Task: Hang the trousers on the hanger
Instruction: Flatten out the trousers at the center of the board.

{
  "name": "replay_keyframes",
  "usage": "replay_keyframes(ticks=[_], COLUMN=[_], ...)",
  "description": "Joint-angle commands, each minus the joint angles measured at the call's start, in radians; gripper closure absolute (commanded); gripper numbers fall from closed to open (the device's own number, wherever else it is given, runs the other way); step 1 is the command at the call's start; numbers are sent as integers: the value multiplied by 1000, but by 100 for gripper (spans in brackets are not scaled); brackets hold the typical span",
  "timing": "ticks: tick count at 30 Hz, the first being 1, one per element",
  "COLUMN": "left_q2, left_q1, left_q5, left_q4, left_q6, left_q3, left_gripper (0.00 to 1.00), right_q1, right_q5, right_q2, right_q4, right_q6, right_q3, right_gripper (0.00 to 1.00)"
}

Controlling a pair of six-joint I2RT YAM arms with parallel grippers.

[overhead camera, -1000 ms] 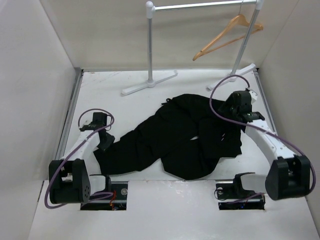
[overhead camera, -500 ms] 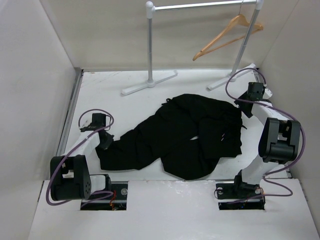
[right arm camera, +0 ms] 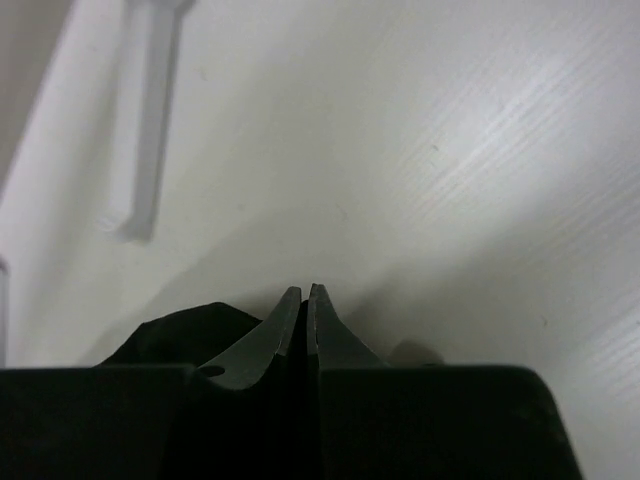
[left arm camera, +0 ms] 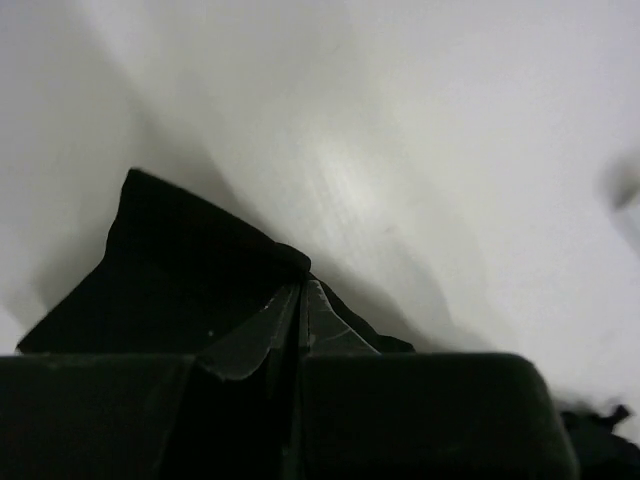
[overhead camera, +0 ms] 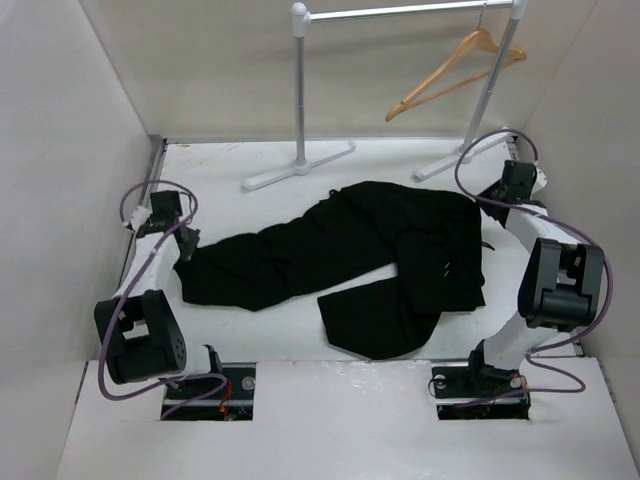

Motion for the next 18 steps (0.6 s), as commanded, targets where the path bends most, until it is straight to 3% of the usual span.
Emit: replay_keyframes(ticks=[1,6,12,15,18], left_q2=[20,153,443,428,332], left_q1=[25,66,39,-4,-14], left_q5=[-66,-91,-84,-116,-155], left_q4=[30,85,73,90,47], left_q6=[4,0,36,96,129], left_q3=[126,241,600,699,675], left_gripper=[100,100,98,98,100], right_q1=[-11,-40,-51,-51,-48], right_q5=[-4,-19,-51,-48,-52], right_q2=[-76,-17,163,172,103], right_q4=[153,158,101,95,95], right_q6=[32,53,82,81,71], right_q3=[36,116,319,353,310], right_gripper=[94,93,94,94,94])
